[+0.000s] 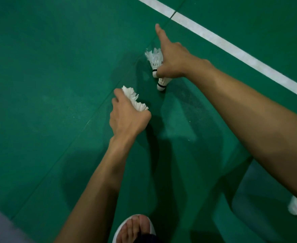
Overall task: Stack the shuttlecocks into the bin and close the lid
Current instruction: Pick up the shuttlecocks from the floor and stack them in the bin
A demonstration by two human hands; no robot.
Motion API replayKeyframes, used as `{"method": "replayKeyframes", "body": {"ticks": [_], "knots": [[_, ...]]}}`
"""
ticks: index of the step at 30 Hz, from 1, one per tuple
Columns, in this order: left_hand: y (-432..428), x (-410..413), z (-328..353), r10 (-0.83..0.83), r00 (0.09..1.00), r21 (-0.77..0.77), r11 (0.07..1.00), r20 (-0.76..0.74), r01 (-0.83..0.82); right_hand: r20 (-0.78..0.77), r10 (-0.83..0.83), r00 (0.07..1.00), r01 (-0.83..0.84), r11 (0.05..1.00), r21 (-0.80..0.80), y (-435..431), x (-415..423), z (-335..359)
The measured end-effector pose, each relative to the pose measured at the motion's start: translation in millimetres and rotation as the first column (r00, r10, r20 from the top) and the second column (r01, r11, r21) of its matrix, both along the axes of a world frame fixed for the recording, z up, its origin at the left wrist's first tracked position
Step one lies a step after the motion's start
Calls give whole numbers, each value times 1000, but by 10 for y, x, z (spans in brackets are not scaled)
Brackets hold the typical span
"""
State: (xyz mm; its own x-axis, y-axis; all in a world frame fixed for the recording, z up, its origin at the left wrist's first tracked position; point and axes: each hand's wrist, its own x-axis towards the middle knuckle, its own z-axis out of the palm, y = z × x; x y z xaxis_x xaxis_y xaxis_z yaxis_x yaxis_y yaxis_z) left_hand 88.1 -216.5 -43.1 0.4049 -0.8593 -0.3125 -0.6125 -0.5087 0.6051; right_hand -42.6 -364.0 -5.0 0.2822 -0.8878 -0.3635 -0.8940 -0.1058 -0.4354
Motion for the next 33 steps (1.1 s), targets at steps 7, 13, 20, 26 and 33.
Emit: {"method": "replayKeyframes", "body": {"ticks": [7,13,20,26,33], "knots": [[230,-5,97,-167,953,-104,984,-252,144,30,-193,981,195,977,-84,24,107,10],[345,-400,411,-255,738,-231,963,-624,137,251,-363,897,398,911,-107,516,-476,646],[675,-1396,1045,-342,541,-275,940,-768,204,326,-559,762,639,730,-242,1745,-2013,1560],[1023,-2344,1536,-514,406,-394,852,-756,344,212,-693,690,724,667,-178,3086,-3065,2042],[1756,-3304,1388,-657,276,-337,647,-702,684,297,-817,495,816,554,164,4340,-3670,1608]]}}
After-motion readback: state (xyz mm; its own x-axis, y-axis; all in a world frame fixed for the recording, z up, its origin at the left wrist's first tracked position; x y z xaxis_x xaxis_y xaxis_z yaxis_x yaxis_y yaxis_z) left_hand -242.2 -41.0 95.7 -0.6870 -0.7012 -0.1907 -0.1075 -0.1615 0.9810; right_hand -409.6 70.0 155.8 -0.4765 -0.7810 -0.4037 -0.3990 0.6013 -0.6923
